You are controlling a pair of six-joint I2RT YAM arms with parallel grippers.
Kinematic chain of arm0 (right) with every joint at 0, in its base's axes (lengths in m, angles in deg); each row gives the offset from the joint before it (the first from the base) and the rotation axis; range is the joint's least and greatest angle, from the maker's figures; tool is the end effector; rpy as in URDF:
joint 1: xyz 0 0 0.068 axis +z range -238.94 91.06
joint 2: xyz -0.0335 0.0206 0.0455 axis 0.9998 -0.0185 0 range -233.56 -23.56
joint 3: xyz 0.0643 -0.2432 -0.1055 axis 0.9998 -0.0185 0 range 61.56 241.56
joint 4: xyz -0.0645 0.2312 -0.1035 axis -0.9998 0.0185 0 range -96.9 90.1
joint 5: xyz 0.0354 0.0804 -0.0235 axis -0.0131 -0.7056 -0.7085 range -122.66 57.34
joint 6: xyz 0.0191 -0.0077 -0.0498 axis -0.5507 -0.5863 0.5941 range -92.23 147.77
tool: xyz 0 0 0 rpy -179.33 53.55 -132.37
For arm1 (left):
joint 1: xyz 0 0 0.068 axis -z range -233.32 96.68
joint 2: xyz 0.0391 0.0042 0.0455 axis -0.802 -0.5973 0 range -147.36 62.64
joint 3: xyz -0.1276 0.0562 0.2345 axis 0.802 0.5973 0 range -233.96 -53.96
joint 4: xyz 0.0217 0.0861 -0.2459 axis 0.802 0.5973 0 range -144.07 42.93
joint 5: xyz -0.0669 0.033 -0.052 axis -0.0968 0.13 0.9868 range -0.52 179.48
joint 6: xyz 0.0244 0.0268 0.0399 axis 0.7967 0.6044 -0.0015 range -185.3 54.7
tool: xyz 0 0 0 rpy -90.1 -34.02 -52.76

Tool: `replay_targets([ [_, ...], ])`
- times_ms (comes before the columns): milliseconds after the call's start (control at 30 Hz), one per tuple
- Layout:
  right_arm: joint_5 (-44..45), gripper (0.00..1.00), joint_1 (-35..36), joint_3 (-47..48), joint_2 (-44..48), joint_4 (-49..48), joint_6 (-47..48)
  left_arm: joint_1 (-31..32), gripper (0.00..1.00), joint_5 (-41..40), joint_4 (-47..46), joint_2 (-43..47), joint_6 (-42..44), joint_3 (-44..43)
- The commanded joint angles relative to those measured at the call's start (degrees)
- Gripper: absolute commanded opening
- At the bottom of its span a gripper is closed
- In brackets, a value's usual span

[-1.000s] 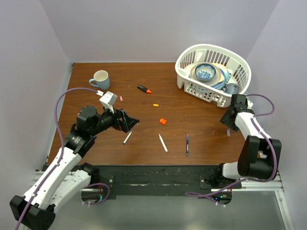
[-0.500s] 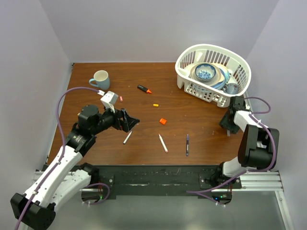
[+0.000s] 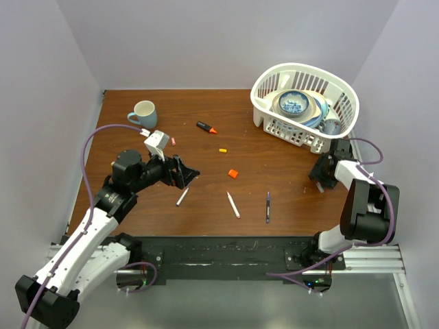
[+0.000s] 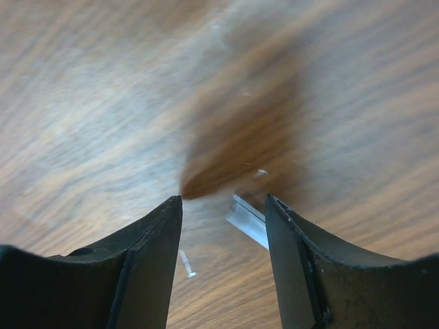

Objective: Insert the pens into the pen caps

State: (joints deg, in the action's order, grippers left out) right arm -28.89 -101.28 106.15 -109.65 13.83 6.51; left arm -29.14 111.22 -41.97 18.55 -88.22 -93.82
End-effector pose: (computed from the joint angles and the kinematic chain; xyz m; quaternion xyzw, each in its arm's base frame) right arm 0.2694 -0.0614 0.1627 0.2880 0.9265 -0.0132 0.2417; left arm 0.1605 -0.0866 0.3089 0.1217 0.7847 -0.3736 0.4794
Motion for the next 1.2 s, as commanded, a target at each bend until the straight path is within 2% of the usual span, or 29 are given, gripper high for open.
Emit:
replay_targets([
  [0, -7.72, 0.57, 0.82, -1.18, 0.30, -3.85, 0.86, 0.16, 0.99, 0.41, -1.46, 0.24, 1.30, -2.42],
  [233, -9.22, 0.57, 2.58, -0.92, -0.40, -3.33, 1.04, 0.16, 0.99, 0.32, -1.38, 0.41, 1.30, -2.33],
  [500, -5.62, 0.57, 3.81, -2.94, 1.62, 2.55, -0.98, 0.16, 0.99, 0.24, -1.46, 0.33, 1.21, -2.24],
  [667, -6.58, 0.57, 3.81, -4.26, 5.13, 2.12, -2.12, 0.16, 0.99, 0.76, -1.81, 0.24, 1.12, -2.16],
  [800, -4.30, 0.57, 3.81, -2.77, 8.82, 2.92, -4.85, 0.16, 0.99, 1.11, -1.99, 0.15, 0.94, -2.15],
  [900, 2.28, 0.56, 3.73, -2.15, 10.67, 1.25, -4.32, 0.16, 0.99, 1.11, -1.99, 0.41, 0.94, -2.07],
  [1033, 7.20, 0.55, 3.72, -0.66, 9.89, 1.51, -3.71, 0.16, 0.99, 0.94, -1.90, 0.77, 1.03, -2.07],
  [1167, 8.36, 0.54, 3.55, 0.14, 7.34, 0.54, -2.65, 0.16, 0.99, 0.94, -1.82, 0.85, 1.03, -2.07],
])
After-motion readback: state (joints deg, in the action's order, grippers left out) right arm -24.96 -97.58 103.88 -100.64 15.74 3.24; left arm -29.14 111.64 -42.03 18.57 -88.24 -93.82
